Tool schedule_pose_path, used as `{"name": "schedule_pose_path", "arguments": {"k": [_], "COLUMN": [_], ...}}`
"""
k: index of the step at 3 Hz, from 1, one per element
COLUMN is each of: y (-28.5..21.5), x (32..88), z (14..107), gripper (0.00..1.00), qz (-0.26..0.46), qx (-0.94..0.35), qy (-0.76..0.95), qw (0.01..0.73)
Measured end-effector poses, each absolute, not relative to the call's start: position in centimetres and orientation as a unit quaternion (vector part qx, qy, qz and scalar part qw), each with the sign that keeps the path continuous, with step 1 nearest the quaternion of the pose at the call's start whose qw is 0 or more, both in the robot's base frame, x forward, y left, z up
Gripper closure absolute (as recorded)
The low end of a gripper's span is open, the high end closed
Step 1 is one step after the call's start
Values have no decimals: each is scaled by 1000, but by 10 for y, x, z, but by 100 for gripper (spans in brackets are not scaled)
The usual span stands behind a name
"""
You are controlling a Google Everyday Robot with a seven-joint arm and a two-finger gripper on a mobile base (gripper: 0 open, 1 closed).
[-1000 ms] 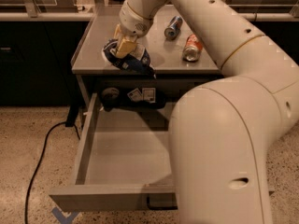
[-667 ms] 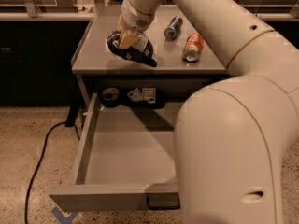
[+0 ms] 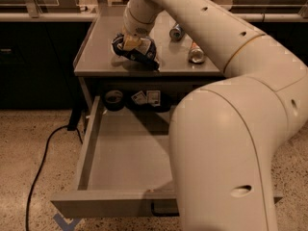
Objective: Pick blue chip bag from top drawer and place on counter
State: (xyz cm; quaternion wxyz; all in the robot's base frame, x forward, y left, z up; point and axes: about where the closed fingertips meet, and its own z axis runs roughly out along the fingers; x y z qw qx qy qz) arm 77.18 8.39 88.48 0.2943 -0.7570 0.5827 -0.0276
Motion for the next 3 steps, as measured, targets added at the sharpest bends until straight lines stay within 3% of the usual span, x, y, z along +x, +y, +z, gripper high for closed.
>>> {"name": "schedule_pose_path", "arguments": {"k": [3], "y": [102], "x": [821], "z": [876], "gripper": [100], "qz": [-71], "qx": [-769], "qy": [555], "qw": [309]}}
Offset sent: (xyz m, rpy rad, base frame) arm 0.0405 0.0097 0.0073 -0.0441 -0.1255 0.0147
